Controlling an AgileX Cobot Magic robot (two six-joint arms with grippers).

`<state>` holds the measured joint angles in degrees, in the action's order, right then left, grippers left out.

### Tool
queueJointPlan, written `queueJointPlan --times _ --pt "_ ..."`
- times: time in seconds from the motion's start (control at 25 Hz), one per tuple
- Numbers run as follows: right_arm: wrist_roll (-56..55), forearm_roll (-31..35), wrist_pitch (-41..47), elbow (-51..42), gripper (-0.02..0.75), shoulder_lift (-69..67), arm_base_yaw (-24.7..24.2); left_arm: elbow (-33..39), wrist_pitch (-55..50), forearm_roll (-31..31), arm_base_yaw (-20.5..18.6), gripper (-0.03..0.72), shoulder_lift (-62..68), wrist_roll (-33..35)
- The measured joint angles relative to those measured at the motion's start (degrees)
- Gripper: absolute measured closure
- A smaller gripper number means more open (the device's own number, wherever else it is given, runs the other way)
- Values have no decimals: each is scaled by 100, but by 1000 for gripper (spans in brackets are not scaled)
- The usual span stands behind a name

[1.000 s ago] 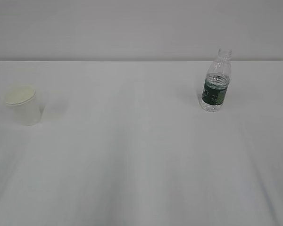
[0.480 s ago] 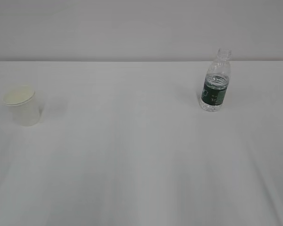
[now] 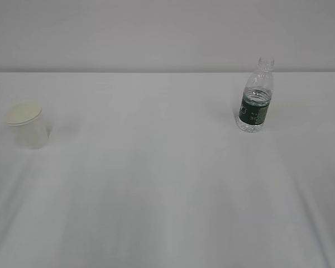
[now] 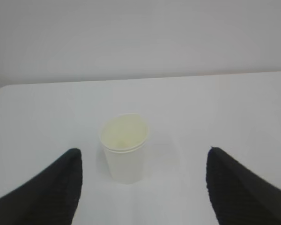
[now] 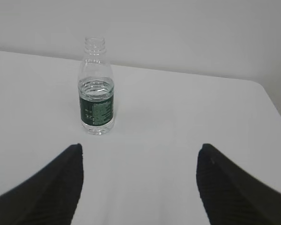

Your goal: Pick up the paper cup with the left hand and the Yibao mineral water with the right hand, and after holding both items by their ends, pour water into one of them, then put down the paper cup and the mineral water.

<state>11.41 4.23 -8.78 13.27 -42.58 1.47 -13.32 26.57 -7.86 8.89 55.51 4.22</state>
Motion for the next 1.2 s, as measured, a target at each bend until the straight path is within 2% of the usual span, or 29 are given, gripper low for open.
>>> queueJointPlan --times 0.2,0.36,0.52,0.76,1.0,1.2 --pt "-528 -340 -1221 0 167 -1107 0 0 1062 0 101 95 1192 0" --pt "-1227 -1360 -2059 0 167 -1646 0 0 1941 0 101 95 2113 0" --pt "-1411 -1813 -2609 0 167 -2468 0 0 2720 0 101 95 2931 0" --pt "-1453 -1799 -3876 10 167 -3630 0 -18 3488 36 101 110 3628 0" --pt "-1466 -1571 -5226 46 167 -5025 0 -42 3709 36 101 113 3846 0" --pt "-1466 -1211 -5589 75 167 -5749 0 -42 3751 -69 101 114 3859 0"
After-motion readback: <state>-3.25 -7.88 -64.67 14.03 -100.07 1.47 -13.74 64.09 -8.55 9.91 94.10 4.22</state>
